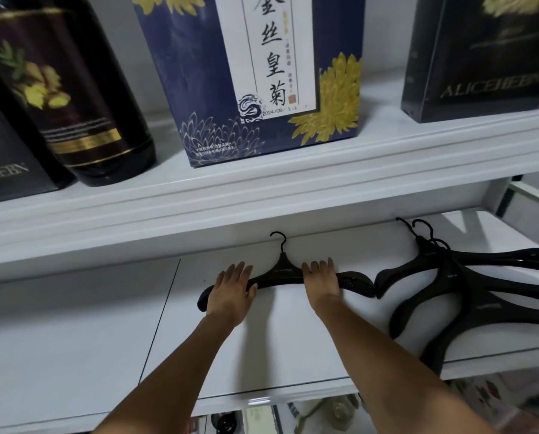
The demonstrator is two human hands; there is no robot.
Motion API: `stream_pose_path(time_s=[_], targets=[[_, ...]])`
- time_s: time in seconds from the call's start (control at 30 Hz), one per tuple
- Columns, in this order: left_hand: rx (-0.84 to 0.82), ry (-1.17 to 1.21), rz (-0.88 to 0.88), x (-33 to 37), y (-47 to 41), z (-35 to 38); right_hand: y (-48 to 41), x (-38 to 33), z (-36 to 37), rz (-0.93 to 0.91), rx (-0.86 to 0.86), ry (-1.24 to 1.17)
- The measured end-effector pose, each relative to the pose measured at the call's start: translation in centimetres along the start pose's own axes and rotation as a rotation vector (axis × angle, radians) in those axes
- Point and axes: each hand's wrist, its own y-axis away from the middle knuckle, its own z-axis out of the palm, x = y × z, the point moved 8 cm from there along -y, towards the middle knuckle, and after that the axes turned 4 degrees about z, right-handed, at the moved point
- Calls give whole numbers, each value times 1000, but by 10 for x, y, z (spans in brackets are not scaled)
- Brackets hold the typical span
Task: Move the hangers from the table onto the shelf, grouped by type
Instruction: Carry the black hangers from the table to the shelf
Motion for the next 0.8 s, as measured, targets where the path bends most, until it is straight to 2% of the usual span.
stream_pose_path(time_s=[0.23,0.4,0.5,0.63,0.8], targets=[[-25,-53,-9,9,-4,-12,13,-1,-21,-24,71,-137],[7,-40,16,42,-6,-39,33,24,-58,1,130,-244],[73,-51,66,73,-7,-60,52,64,-85,89,161,-258],[51,-29,142,128,-11,-81,84,129,-109,228,160,-278],[54,-47,354,242,-2,-103,155,222,-127,410,190,-268]])
